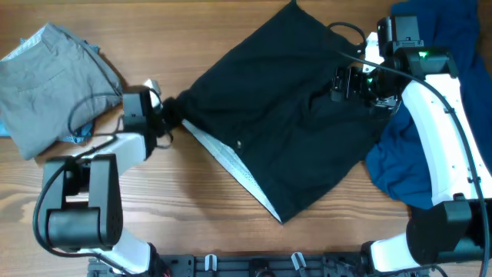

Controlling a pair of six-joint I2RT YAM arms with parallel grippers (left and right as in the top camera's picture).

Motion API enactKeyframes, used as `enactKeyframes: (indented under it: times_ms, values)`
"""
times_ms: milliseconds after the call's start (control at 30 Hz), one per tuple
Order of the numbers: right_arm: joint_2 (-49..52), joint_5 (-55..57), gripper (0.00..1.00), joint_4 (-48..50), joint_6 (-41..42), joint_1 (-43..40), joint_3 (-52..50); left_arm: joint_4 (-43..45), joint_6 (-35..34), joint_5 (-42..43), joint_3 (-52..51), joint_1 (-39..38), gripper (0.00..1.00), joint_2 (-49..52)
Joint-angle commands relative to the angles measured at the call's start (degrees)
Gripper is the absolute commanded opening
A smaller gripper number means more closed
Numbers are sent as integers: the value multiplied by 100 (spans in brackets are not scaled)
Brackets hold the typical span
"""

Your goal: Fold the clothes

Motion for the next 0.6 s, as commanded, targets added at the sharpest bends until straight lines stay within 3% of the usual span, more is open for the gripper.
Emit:
enactKeyframes:
  times_ms: [0,100,133,167,233,300,367,567]
  values:
    - [4,-98,100,-2,79,7,28,-74,2,-221,1687,538,4,-13]
    - [4,-98,100,-2,70,7,28,-748,28,-568,3056,846,7,-11]
    - [4,-98,100,-2,50,7,28,-1255,50,-507,3359,922,87,-11]
    - [4,-98,100,-2,52,7,28,-1875,48,-328,3383,927,100,-11]
    - [9,-98,100,-17,55,7,20,-3248,50,-297,3381,892,100,9]
    - [9,-103,100,-44,57,7,-4,-5224,74,-323,3381,826,100,35]
    - [11,-210,100,-168,175,7,-15,-6422,216,-323,3381,824,100,44]
    - [11,-817,100,-369,933,7,-664,-8559,411,-861,3375,824,100,44]
